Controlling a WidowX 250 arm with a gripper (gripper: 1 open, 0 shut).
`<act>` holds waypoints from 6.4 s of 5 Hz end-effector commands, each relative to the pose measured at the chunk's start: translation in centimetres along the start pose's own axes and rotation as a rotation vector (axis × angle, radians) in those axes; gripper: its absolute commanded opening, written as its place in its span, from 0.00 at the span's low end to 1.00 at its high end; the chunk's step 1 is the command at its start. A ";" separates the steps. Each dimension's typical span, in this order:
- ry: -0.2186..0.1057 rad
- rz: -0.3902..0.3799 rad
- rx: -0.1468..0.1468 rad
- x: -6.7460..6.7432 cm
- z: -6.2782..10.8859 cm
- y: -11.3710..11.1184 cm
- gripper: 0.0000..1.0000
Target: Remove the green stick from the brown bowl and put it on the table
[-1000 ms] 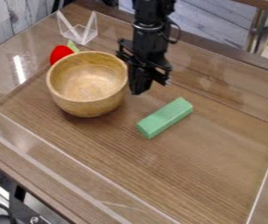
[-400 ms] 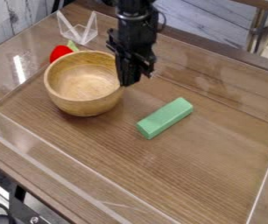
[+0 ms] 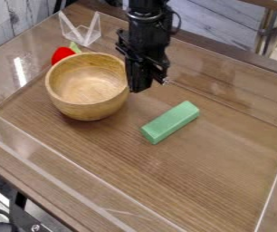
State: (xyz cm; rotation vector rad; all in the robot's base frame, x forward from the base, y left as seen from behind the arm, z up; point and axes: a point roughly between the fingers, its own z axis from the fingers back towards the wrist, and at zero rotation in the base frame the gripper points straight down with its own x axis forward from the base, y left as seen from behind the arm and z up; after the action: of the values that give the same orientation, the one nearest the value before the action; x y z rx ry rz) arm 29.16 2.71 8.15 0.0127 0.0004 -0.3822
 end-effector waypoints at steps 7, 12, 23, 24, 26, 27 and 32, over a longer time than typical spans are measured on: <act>-0.138 0.327 0.006 -0.7 3.0 1.1 1.00; -0.213 0.548 0.091 -4.2 7.1 12.1 1.00; -0.299 0.276 0.117 -3.3 8.2 10.3 1.00; -0.304 0.260 0.121 -3.7 8.9 10.5 1.00; -0.301 0.274 0.116 -3.6 10.4 13.2 0.00; -0.290 0.262 0.110 -3.8 9.4 13.1 1.00; -0.270 0.172 0.051 -2.9 8.2 11.2 1.00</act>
State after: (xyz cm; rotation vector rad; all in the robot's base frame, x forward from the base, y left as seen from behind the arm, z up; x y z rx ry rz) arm 30.12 13.87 14.78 -0.0224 -0.2284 -0.2013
